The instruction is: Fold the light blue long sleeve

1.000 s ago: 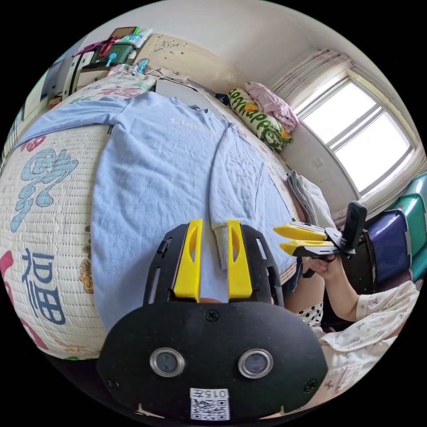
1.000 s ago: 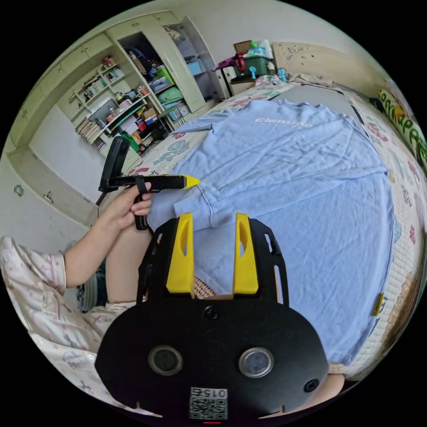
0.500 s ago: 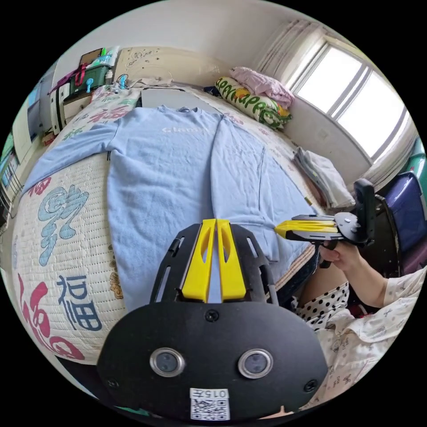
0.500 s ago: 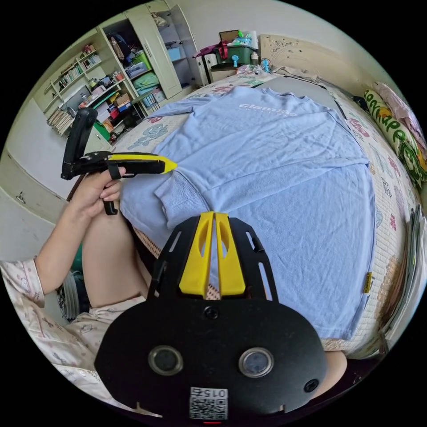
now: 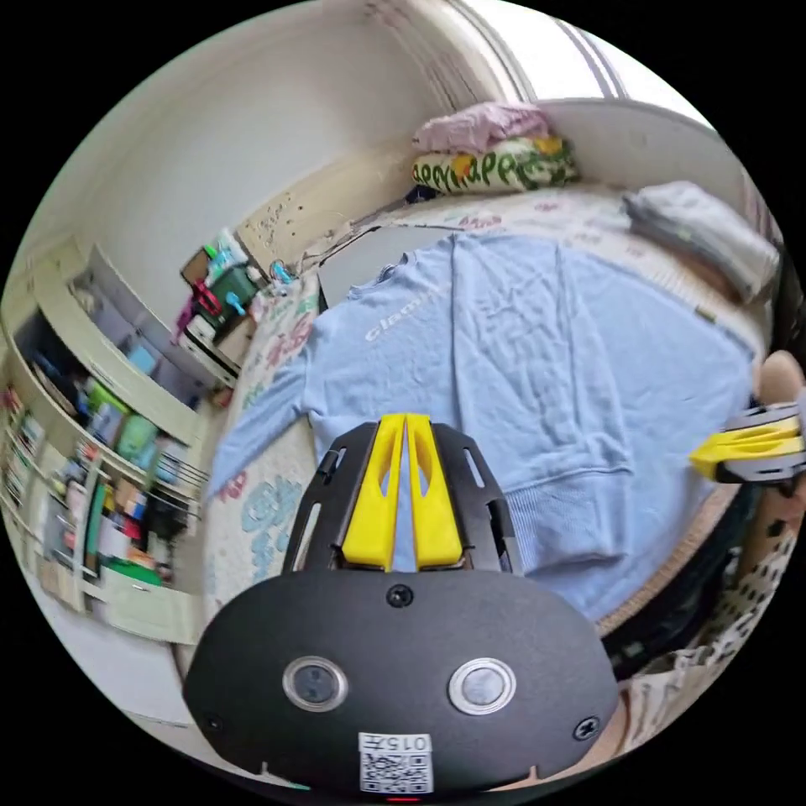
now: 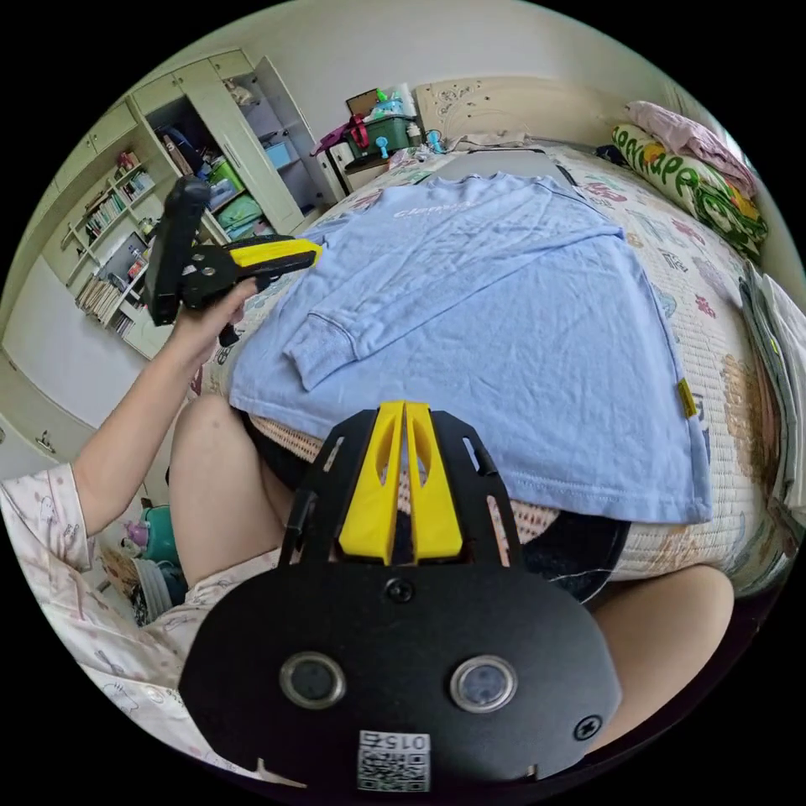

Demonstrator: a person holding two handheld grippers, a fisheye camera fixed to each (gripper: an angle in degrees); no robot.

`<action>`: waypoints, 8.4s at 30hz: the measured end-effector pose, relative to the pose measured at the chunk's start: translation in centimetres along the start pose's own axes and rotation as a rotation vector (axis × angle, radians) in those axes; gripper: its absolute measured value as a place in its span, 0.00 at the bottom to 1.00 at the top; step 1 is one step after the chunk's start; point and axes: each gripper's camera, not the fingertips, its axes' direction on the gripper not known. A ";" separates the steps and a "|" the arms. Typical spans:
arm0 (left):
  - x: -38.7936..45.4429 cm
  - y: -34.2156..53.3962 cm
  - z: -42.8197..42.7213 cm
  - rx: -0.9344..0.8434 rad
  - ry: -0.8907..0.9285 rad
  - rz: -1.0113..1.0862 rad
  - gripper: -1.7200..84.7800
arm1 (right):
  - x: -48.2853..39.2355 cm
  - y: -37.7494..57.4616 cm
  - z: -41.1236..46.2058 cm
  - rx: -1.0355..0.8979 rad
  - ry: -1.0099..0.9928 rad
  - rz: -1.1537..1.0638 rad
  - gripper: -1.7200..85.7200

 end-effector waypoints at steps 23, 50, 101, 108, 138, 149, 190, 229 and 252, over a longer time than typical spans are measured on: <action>12.5 -28.3 -24.4 -0.259 -0.866 0.798 0.02 | 30.1 -0.5 -19.0 0.353 -0.078 0.471 0.01; 1.8 -44.1 -44.8 -0.261 -0.884 0.807 0.02 | 37.6 -2.2 -30.7 0.408 -0.158 0.493 0.01; 20.8 -35.9 -27.3 -0.256 -0.881 0.796 0.02 | 30.8 -1.4 -30.8 0.289 -0.033 0.434 0.01; 26.2 -28.9 -19.3 -0.255 -0.878 0.792 0.02 | 28.8 -4.1 -28.7 0.229 0.005 0.449 0.01; -15.3 45.3 26.1 0.293 0.282 -1.357 0.19 | 17.1 -15.6 -20.6 0.041 0.059 0.413 0.01; -12.1 55.3 48.7 0.412 0.380 -1.760 0.18 | 13.9 -16.8 -19.9 0.008 0.066 0.458 0.01; 22.7 4.8 39.7 0.128 0.761 -0.286 0.18 | 1.8 -5.2 -36.4 0.306 -0.398 0.138 0.03; 22.1 4.3 29.2 0.229 0.675 0.461 0.13 | -7.3 -34.3 -14.6 0.209 -0.038 0.190 0.09; 19.9 1.4 26.8 0.267 0.866 0.446 0.13 | 6.2 -35.5 5.8 0.042 0.102 0.239 0.13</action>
